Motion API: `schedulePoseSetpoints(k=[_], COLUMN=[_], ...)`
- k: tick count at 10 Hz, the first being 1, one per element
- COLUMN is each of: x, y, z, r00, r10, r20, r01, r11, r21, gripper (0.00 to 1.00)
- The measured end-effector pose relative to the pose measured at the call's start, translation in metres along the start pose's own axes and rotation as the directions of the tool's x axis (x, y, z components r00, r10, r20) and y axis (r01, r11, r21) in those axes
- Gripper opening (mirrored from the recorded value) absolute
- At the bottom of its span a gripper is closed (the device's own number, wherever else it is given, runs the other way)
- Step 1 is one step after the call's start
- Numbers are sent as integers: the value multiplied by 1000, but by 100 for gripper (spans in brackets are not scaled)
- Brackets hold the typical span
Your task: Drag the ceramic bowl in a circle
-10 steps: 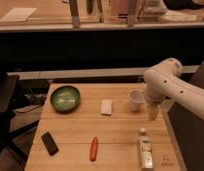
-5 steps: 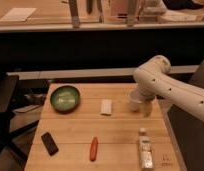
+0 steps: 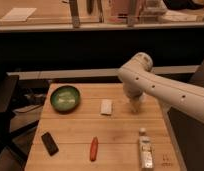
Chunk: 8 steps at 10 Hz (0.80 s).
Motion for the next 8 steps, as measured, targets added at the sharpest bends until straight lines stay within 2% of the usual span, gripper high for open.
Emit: schedulePoseSetpoints(k=[4,7,8], x=[-39,-51,-51], y=[-28,-42,-42], z=[-7,-6,-6], r00=[995,988,988], r10=[-95,-151,-151], r20=[-9,-18,-18], r01=[96,152,152], r11=[995,987,987], r21=[38,59,59], gripper=[80,80,80])
